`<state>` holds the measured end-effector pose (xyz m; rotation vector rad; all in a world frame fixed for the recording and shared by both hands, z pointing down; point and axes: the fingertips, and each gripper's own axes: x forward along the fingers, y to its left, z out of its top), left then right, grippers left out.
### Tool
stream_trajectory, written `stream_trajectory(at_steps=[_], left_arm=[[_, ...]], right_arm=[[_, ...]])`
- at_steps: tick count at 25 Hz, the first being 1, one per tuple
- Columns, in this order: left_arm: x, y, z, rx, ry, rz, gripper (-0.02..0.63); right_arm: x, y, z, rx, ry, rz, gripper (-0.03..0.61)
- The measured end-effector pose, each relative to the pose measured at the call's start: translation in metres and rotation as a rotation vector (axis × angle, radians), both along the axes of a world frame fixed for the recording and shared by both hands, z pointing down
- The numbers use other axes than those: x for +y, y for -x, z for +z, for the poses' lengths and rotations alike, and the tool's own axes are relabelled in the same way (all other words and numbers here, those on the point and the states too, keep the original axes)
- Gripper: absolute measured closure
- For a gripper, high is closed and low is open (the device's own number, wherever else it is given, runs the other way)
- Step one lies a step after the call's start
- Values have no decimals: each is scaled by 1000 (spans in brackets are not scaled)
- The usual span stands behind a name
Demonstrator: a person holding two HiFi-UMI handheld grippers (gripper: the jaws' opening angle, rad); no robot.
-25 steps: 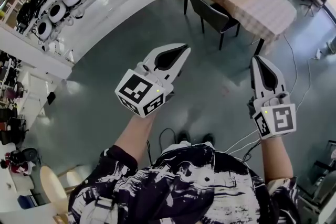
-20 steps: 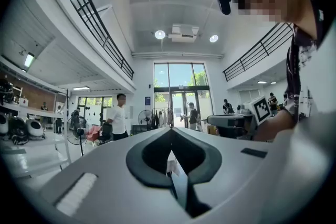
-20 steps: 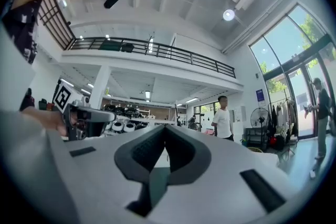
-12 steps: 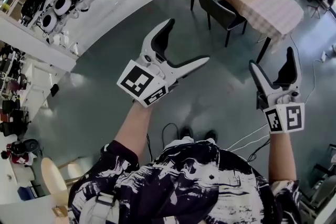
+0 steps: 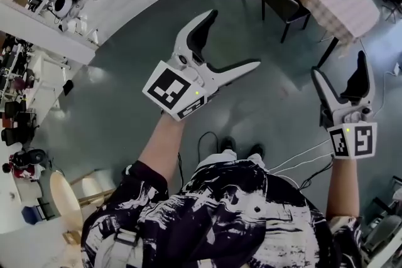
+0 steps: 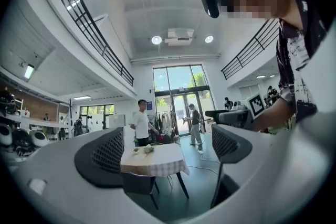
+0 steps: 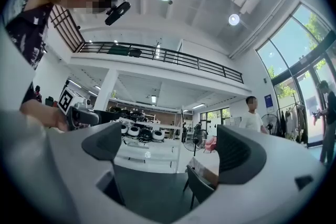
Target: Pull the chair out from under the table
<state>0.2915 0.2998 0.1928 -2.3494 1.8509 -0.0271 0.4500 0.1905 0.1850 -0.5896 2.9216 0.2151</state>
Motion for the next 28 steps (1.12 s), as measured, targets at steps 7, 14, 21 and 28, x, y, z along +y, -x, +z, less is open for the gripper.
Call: stream_trajectory(at_steps=[7, 14, 21, 28], left_arm=[[19, 46, 11, 5, -4, 29, 118], [4, 83, 9, -17, -3, 38, 118], [-53, 131, 16, -29, 11, 21, 118], [-148, 199, 26, -40, 41, 5, 118]], right_arm=[[20, 51, 4, 15, -6, 8, 77], [12, 90, -2, 15, -23, 3, 77], [-49, 146, 7, 7, -16, -30, 77], [-149, 226, 11, -5, -5, -72, 78]])
